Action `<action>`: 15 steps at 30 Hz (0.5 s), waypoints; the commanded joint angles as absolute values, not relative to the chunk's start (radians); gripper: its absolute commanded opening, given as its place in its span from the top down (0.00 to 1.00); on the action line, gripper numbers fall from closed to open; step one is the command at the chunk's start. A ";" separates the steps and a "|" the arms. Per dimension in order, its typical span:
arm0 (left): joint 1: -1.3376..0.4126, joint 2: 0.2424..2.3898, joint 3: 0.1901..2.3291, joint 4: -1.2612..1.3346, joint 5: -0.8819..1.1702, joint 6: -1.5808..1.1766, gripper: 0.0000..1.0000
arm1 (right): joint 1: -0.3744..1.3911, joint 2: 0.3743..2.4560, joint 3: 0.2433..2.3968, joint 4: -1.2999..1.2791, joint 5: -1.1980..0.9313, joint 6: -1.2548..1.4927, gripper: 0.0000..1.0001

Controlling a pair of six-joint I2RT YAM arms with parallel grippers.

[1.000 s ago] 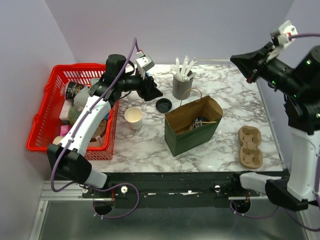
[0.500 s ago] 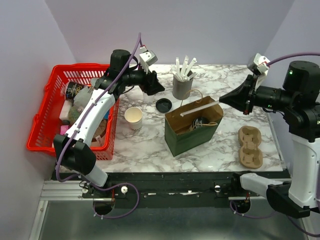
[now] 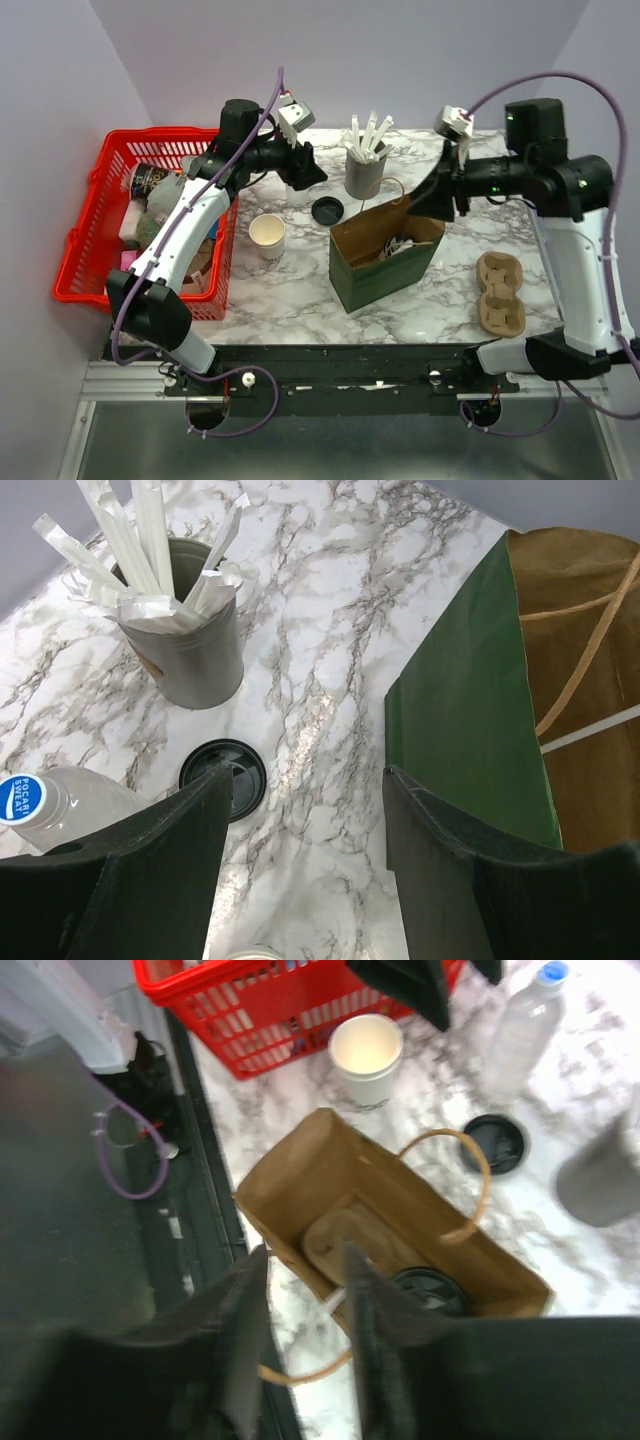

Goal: Pack the takeout coffee

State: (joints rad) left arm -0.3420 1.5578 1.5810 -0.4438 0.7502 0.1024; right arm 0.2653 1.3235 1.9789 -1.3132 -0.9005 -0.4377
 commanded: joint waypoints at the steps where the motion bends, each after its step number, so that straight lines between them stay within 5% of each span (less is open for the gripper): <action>1: -0.337 1.526 1.589 -0.436 0.719 0.100 0.29 | 0.324 1.400 2.051 -1.282 -0.879 -0.366 0.36; 7: -0.336 1.505 1.595 -0.443 0.626 0.075 0.20 | 0.324 1.419 2.086 -0.972 -0.337 -0.051 0.01; 10: -0.331 1.497 1.609 -0.437 0.557 0.072 0.02 | 0.324 1.450 2.129 -0.916 -0.054 0.027 0.00; 15: -0.310 1.506 1.654 -0.419 0.465 0.057 0.02 | 0.324 1.505 2.148 -0.870 0.191 0.049 0.00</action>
State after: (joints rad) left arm -0.3336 1.5265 1.5951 -0.4438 0.5896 0.0811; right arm 0.3214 1.4715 2.1422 -0.9680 -0.1383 -0.0326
